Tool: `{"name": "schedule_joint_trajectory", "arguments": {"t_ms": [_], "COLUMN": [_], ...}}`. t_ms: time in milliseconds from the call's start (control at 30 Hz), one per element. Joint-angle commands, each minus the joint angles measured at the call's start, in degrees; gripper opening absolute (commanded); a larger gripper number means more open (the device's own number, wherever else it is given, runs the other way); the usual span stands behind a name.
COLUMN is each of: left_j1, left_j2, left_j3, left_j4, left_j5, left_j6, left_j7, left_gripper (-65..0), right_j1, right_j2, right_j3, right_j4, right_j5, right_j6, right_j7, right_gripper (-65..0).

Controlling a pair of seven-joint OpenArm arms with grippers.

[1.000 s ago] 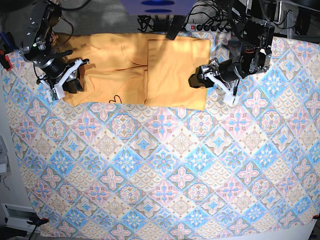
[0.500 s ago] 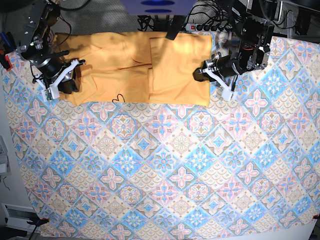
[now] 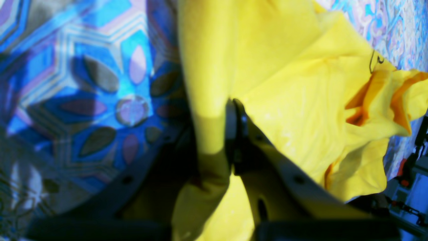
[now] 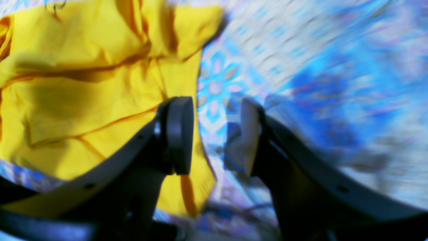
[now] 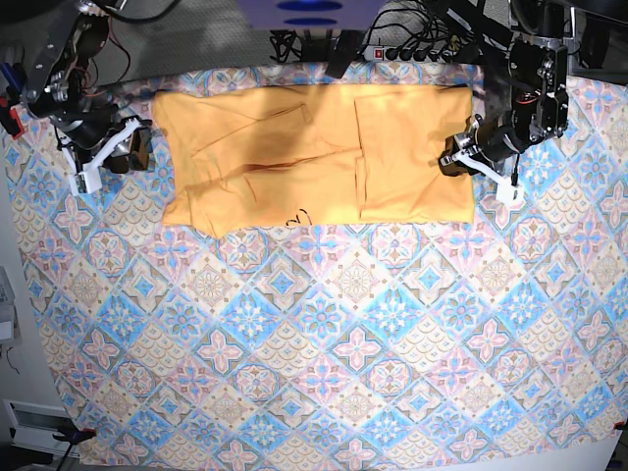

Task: Fold the T-shirt properly
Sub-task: 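Grasp the other strip end with the right gripper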

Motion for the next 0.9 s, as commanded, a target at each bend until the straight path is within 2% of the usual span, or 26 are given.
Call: {"name": "schedule_joint_trajectory", "arguments": {"t_ms": [0,167,367,633,867], "left_j1": [-0.3,-0.3,-0.2,-0.2,0.4], "left_j2": [-0.6,-0.6,-0.6,-0.6,-0.6], "left_j3": [-0.3,-0.2,-0.2,-0.2,-0.2], "left_j4": [0.8,0.8,0.8,0.8,0.8], "left_j5": [-0.8,-0.8,-0.7,-0.6,-0.6], "left_j6": [-0.4,-0.4,-0.4,-0.4,-0.4], "left_j7": [-0.5,-0.5,-0.5,-0.5,-0.5], "left_gripper": [-65.0,-65.0,-65.0,-65.0,-65.0], "right_j1": [0.9,3.4,4.5,6.8,8.7], "right_j2": [1.1,3.3,3.3,3.3,3.3], "right_j3": [0.1,-2.4,-3.2,-9.7,-10.4], "right_j4": [-1.0,-7.8,-11.6,-14.2,-19.5], "right_j5": [2.0,5.9,6.1,6.1,6.1], "right_j6": [0.3,0.3,0.3,0.3,0.3], "right_j7": [0.9,1.1,0.8,1.2,1.3], "right_gripper": [-42.1,-41.8,-30.1,-29.8,-29.8]}}
